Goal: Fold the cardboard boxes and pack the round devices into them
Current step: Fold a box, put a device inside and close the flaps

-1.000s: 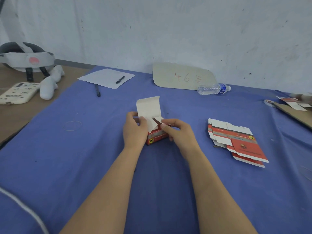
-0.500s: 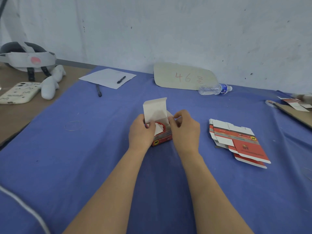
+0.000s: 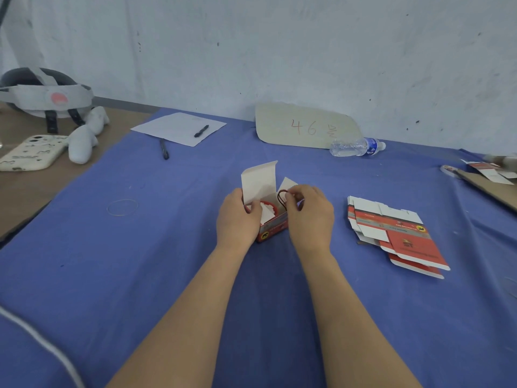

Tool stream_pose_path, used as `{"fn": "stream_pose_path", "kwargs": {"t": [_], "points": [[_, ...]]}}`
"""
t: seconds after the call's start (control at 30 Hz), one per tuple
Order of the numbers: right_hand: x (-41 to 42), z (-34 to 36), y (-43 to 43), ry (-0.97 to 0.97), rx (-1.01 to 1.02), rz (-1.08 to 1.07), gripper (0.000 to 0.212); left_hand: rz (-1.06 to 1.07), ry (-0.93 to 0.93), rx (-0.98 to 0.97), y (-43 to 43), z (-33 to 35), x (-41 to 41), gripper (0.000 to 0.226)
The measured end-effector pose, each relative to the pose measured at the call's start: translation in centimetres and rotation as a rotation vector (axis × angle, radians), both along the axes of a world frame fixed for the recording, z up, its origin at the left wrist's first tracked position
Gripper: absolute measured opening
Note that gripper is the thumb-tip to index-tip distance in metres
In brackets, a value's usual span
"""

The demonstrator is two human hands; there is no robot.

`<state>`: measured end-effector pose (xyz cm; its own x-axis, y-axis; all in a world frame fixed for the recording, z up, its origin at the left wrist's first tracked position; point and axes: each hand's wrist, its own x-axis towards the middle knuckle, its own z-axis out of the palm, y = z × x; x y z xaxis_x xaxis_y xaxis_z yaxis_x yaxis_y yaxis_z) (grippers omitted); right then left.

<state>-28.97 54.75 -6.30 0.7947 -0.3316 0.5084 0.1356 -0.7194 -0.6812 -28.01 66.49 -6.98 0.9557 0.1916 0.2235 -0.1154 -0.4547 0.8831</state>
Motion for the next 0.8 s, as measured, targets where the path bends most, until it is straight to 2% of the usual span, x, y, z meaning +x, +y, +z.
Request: {"fn": "stream_pose_path", "kwargs": {"t": [0.23, 0.5, 0.8], "points": [[-0.1, 0.8, 0.7, 0.133, -0.235, 0.063, 0.03, -0.006, -0.026, 0.018, -0.2, -0.1, -0.1, 0.018], [-0.5, 1.0, 1.1, 0.254, -0.294, 0.121, 0.046, -0.011, -0.018, -0.022, -0.4, 0.1, -0.4, 0.018], [-0.1, 1.1, 0.5, 0.309, -0.3, 0.194, 0.03, -0.009, -0.014, -0.009, -0.5, 0.2, -0.6, 0.021]]}}
